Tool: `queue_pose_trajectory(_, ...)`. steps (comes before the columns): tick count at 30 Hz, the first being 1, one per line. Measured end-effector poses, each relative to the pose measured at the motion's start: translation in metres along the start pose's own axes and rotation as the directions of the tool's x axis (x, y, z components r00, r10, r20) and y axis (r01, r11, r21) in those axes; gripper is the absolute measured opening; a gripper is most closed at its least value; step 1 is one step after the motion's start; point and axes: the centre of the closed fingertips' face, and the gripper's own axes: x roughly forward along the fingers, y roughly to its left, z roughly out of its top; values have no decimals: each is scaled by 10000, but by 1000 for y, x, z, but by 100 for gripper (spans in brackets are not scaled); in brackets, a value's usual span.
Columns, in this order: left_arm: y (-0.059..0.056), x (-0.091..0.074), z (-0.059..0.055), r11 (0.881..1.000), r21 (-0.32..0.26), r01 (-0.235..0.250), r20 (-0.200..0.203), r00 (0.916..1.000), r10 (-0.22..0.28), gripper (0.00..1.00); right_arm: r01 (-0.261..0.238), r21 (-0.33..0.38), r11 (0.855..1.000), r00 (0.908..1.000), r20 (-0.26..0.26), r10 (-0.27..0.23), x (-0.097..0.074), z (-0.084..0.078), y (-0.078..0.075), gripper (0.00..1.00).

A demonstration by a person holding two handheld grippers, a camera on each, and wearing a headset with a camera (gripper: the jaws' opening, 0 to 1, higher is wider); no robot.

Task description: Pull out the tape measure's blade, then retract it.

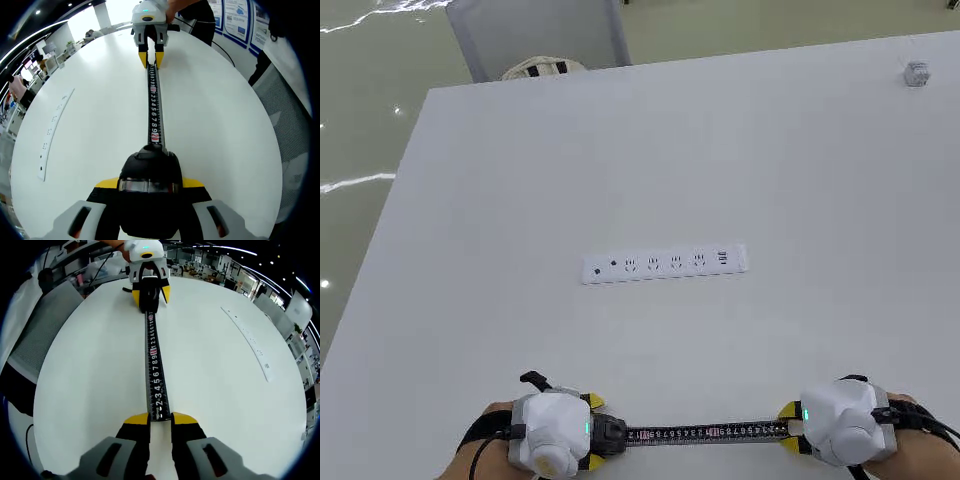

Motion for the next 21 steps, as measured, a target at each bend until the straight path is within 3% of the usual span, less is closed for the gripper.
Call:
queue_pose_trajectory(9,0,0,0,10000,7,7,37,10000,-7,41,128,-479,9988,9997,-205,-138,0,0,0,16)
queue_pose_trajectory(21,0,0,0,9999,0,-101,-5,9999,101,41,294,-323,9990,9991,-282,-303,1,2,-2,16)
